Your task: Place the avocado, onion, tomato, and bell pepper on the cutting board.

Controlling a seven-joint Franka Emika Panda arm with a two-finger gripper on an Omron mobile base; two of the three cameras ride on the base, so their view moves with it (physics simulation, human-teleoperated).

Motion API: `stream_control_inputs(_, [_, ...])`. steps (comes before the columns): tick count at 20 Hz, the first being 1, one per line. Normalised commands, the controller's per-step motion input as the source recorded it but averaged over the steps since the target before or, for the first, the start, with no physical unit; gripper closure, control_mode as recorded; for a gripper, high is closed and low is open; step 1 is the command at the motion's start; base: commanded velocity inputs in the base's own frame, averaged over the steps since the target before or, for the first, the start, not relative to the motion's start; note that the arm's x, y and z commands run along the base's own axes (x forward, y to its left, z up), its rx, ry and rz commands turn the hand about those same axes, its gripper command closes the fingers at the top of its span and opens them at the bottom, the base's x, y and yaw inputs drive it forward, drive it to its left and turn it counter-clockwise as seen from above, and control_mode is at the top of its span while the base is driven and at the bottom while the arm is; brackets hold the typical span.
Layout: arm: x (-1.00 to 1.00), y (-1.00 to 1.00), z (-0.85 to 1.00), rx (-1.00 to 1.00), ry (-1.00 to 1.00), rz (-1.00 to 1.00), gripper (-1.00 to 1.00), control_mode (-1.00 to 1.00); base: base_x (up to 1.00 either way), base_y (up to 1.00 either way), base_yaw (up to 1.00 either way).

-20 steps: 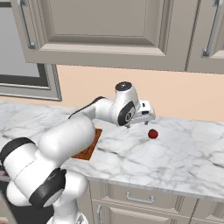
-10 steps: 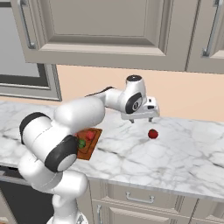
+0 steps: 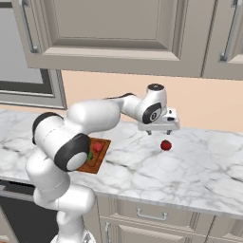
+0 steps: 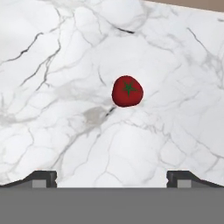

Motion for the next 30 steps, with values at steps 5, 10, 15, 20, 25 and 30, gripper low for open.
stream_control_inputs(5, [0.12, 0.0, -0.18, 0.03, 0.0, 0.0, -1.0, -1.0, 0.0, 0.0, 0.0])
stream_control_inputs(10, [0.17, 0.0, -0.28, 0.02, 0.0, 0.0, -1.0, -1.0, 0.0, 0.0, 0.0])
stream_control_inputs(15, [0.23, -0.01, -0.24, 0.0, 0.0, 0.0, -1.0, -1.0, 0.0, 0.0, 0.0])
stream_control_inputs(20, [0.21, -0.07, -0.31, 0.0, 0.0, -0.01, -1.0, -1.0, 0.0, 0.0, 0.0])
stream_control_inputs(25, [0.28, -0.15, -0.31, 0.01, 0.0, -0.02, -1.0, -1.0, 0.0, 0.0, 0.0])
stream_control_inputs(30, [0.36, -0.17, -0.23, 0.02, 0.02, -0.01, -1.0, -1.0, 0.0, 0.0, 0.0])
